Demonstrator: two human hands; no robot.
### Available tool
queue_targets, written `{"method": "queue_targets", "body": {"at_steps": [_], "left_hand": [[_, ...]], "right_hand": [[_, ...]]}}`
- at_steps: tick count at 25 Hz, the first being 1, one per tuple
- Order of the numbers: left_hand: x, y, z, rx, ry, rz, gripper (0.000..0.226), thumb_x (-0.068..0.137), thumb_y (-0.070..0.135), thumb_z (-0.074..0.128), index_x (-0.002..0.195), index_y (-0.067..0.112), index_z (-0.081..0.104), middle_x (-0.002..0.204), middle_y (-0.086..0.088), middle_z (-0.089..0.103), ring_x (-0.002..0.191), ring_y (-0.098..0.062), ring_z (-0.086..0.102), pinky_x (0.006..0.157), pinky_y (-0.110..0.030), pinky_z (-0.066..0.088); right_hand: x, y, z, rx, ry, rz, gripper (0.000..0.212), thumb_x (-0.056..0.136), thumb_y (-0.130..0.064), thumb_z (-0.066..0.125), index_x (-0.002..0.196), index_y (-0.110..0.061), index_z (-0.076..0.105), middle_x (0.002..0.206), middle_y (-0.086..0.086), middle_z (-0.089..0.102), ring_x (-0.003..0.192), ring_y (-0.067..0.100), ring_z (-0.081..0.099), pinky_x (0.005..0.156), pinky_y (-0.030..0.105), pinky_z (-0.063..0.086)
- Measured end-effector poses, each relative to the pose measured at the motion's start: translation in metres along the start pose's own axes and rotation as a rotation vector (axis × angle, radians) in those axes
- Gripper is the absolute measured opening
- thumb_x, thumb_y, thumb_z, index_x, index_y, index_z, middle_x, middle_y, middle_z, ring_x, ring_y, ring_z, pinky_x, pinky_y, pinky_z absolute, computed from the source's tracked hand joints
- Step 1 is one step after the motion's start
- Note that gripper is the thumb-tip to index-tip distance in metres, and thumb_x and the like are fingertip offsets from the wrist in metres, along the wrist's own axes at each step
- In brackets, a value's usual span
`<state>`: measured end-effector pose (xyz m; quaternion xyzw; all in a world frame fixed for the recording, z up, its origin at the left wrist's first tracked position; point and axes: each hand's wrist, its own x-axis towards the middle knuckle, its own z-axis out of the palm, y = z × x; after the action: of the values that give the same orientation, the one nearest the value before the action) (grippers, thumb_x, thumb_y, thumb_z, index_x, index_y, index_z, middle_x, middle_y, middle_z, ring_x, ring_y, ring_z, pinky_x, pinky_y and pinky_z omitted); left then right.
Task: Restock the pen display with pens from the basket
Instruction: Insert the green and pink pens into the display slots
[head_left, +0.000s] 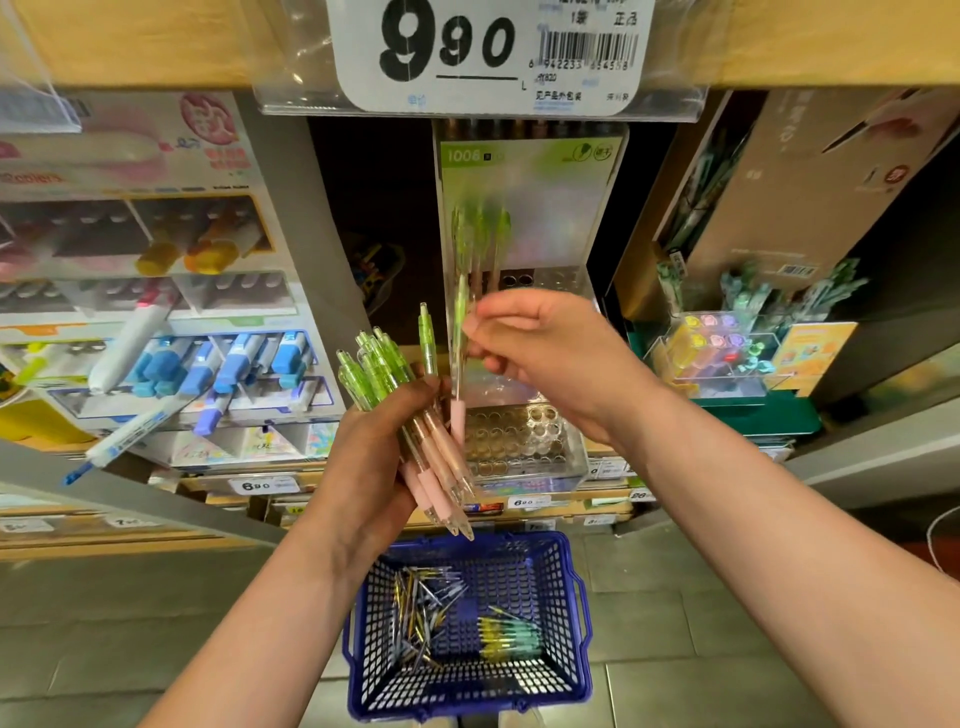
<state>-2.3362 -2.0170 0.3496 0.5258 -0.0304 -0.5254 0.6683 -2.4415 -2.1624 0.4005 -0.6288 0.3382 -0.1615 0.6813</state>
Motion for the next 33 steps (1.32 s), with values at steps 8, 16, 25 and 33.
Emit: {"method": "queue_targets", "body": {"at_steps": [8,16,25,33], "left_hand": [[-0.001,-0.001,0.007,-0.043,-0.072,0.01,0.016,0.079,0.021,0.075,0.09,0.01,0.077,0.079,-0.009,0.066,0.069,-0.02,0.064,0.061,-0.028,0.057],[-0.004,-0.004,0.005,0.008,-0.06,0.008,0.012,0.077,0.021,0.078,0.087,0.015,0.08,0.079,-0.008,0.067,0.07,-0.02,0.064,0.062,-0.029,0.057],[-0.005,-0.006,0.005,-0.006,-0.058,0.005,0.012,0.077,0.02,0.077,0.087,0.014,0.079,0.08,-0.008,0.066,0.07,-0.02,0.063,0.064,-0.028,0.057],[-0.004,-0.006,0.005,0.0,-0.054,0.012,0.019,0.075,0.023,0.075,0.09,0.011,0.078,0.079,-0.008,0.066,0.069,-0.02,0.063,0.064,-0.027,0.057]], "right_hand": [[0.025,-0.038,-0.019,-0.15,0.262,-0.236,0.023,0.093,-0.016,0.071,0.072,-0.025,0.074,0.074,0.0,0.077,0.072,0.015,0.075,0.072,0.029,0.062],[0.043,-0.038,-0.015,-0.38,0.479,-0.469,0.011,0.093,-0.025,0.068,0.094,-0.017,0.075,0.088,-0.003,0.076,0.085,0.013,0.073,0.086,0.04,0.059],[0.041,-0.04,-0.008,-0.467,0.486,-0.587,0.009,0.091,-0.02,0.07,0.097,-0.016,0.075,0.081,-0.015,0.068,0.078,-0.001,0.068,0.082,0.019,0.057],[0.05,-0.011,-0.006,-0.684,0.462,-0.507,0.012,0.088,-0.025,0.07,0.095,-0.02,0.078,0.078,-0.013,0.069,0.074,0.0,0.064,0.07,0.001,0.044]]}}
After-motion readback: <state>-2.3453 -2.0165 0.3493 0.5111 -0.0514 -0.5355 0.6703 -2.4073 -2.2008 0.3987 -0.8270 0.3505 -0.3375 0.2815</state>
